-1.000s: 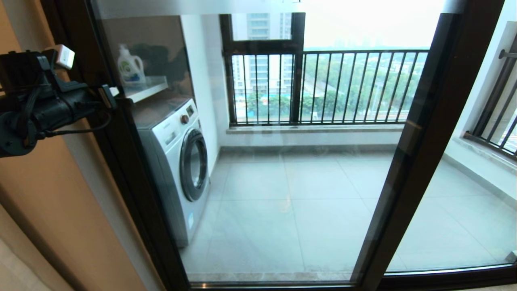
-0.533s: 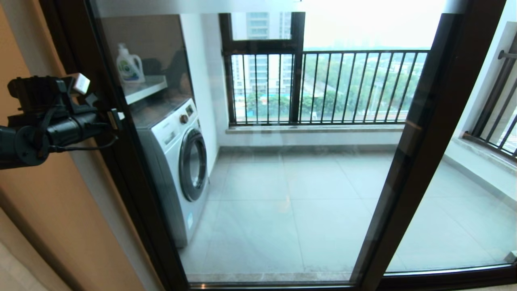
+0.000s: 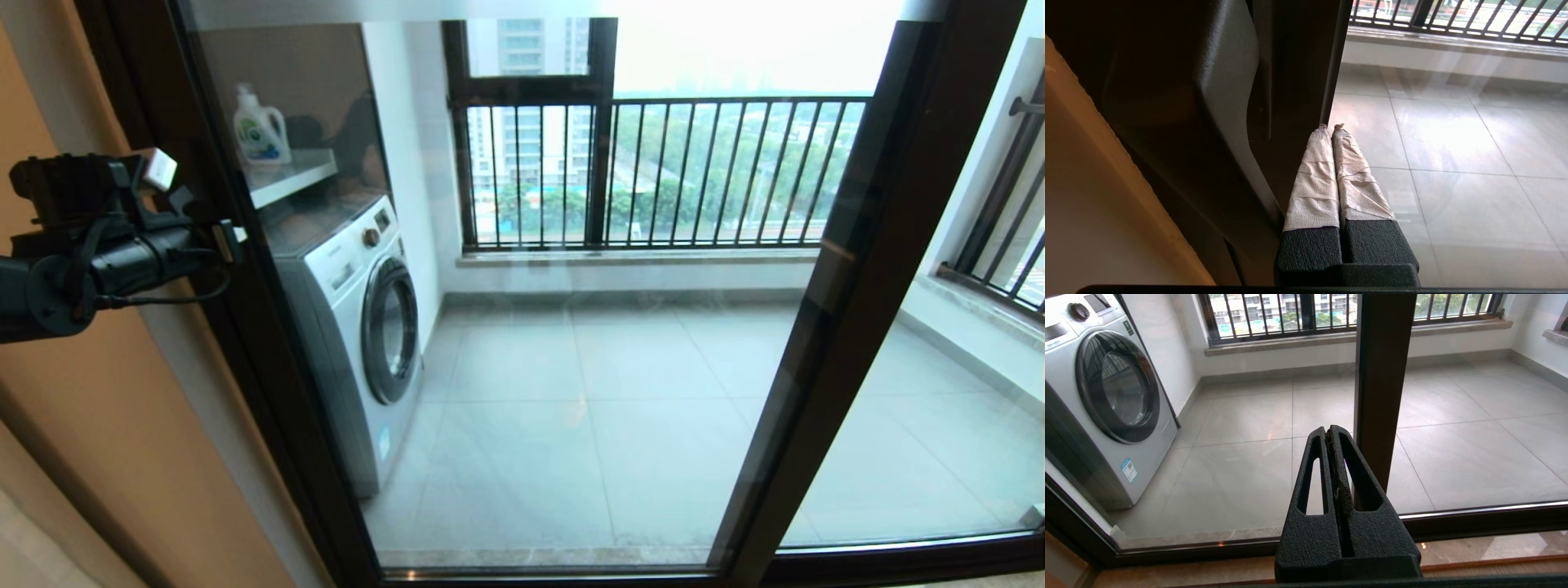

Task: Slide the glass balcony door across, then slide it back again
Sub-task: Open the slid door

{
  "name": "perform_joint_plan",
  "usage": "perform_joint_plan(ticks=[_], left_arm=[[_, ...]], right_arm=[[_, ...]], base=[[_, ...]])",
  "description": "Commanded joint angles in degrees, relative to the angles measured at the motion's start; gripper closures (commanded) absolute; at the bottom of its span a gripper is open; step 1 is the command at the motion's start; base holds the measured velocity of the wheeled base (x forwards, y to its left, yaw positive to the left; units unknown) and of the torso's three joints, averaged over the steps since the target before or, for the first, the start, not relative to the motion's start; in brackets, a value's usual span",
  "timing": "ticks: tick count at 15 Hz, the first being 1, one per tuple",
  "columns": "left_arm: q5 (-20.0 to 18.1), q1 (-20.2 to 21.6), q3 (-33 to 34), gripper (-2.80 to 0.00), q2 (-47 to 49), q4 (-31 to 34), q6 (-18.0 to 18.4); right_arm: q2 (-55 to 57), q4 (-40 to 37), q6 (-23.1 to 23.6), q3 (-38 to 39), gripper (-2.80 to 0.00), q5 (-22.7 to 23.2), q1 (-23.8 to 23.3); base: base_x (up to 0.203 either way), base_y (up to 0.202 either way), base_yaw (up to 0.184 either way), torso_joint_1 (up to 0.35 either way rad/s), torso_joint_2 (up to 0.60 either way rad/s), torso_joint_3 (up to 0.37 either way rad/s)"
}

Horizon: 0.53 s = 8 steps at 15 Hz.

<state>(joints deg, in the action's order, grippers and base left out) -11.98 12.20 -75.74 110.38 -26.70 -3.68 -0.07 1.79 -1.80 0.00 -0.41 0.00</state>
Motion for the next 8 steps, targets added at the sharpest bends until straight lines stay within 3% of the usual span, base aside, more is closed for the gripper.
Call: perform_joint_plan(ticks=[1, 8], left_arm=[[-0.2, 0.0, 1.7, 0.00, -1.6, -0.5, 0.0], [-0.6, 2.2, 4.9, 0.00, -1.6, -0.7, 0.2]], right_arm=[[0.1, 0.1, 0.0, 0.7, 0.00, 0.0, 0.0], [0.1, 0.1, 0.0, 0.7, 0.00, 0.0, 0.0]], base=[[0.000, 0.000, 0.000, 0.000, 0.00, 0.000], [0.000, 0.000, 0.000, 0.000, 0.00, 0.000]])
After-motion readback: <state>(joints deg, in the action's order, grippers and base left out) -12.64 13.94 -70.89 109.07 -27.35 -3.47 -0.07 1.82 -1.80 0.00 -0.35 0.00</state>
